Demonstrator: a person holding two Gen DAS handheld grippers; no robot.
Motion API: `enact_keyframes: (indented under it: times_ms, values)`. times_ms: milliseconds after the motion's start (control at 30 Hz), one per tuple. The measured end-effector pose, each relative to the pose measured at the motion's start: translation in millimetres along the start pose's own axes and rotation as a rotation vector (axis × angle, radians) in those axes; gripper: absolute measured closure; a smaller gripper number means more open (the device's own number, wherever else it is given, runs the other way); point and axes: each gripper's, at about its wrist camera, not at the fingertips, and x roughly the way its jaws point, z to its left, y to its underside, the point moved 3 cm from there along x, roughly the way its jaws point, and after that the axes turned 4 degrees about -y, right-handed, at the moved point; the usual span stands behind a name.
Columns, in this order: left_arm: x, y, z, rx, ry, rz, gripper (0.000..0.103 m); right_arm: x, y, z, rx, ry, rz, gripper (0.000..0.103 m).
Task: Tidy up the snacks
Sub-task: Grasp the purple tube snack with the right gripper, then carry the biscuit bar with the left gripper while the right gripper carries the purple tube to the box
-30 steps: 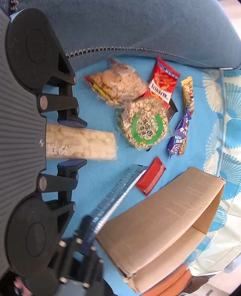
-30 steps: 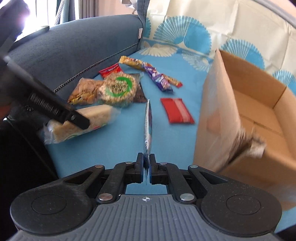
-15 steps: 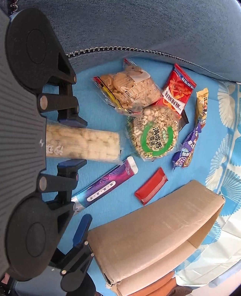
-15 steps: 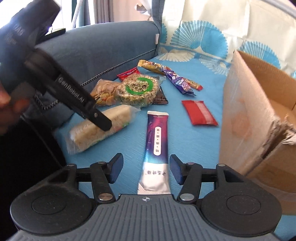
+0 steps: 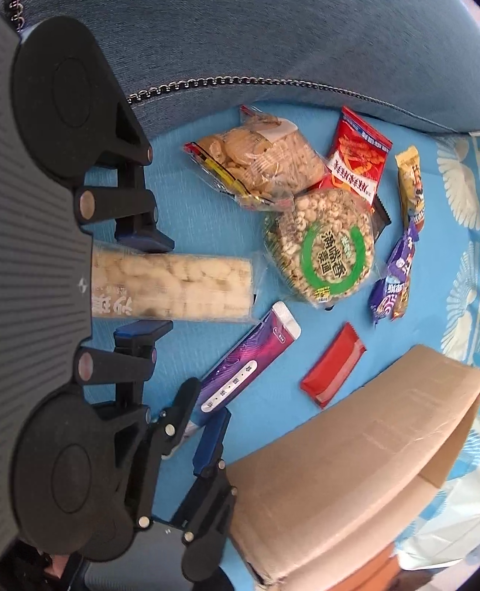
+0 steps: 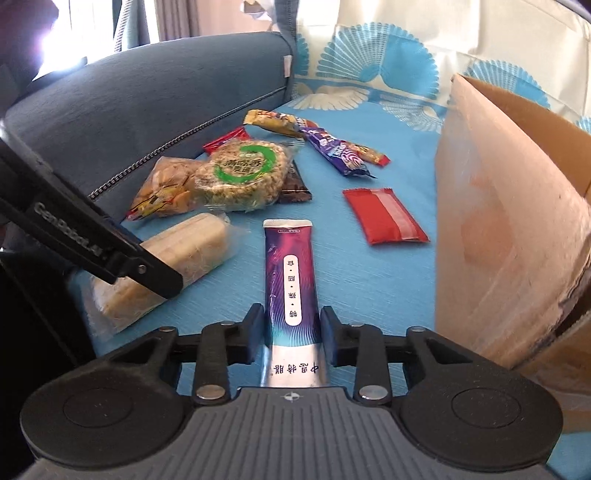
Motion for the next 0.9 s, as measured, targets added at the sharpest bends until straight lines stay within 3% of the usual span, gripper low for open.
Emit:
enact_keyframes:
  times_ms: [67,167,333,500,733,900]
  values:
    - [1,0,-3,0.019,-0.014,0.003,0.061,-2,0,0,-0.011,0.002,-0.002,0.079]
    - [3,0,-6,0.033,-0.028,0.014,0.061,-7,-2,1,-0.004,0.016,-0.005,0.082]
    - [1,1,-14,0.069,-0.027,0.002,0.063,-21,-3,-1,0.008,0.032,-0.009,0.082]
    - [2,2,-19,0.102,0.004,0.016,0.063,-17,4,-3,0.015,0.055,0.065,0.08]
    - [5,2,-26,0.154,-0.044,0.026,0.062,-11,5,-4,0.018,0.068,0.057,0.073]
    - [6,4,-33,0.213,-0.078,0.018,0.062,-14,9,0,-0.006,0.08,0.043,0.081]
